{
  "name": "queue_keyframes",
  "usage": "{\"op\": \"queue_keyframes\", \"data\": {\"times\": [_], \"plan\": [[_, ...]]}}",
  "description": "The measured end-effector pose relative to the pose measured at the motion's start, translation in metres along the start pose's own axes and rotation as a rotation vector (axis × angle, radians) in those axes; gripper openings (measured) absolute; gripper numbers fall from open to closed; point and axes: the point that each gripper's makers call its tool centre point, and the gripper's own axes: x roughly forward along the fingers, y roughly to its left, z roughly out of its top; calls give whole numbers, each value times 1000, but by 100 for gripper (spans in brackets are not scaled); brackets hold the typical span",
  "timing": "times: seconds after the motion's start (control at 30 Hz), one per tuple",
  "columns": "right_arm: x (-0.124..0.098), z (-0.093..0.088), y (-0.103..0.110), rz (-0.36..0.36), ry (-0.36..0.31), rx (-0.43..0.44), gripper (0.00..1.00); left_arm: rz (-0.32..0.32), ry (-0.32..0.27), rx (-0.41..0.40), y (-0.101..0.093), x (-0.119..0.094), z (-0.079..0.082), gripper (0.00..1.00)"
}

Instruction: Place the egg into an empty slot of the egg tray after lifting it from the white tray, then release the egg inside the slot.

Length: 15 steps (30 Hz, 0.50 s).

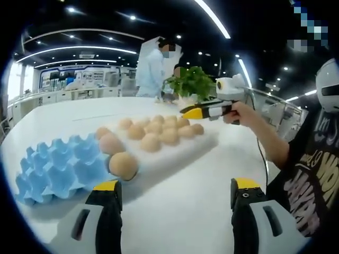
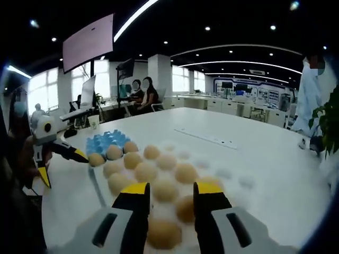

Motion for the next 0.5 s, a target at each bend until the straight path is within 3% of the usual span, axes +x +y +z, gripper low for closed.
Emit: {"op": "queue_keyframes", "data": {"times": [0.5], "plan": [[-18, -22, 3, -33, 20, 12, 36, -13, 18, 3, -6, 4, -2, 85]]}}
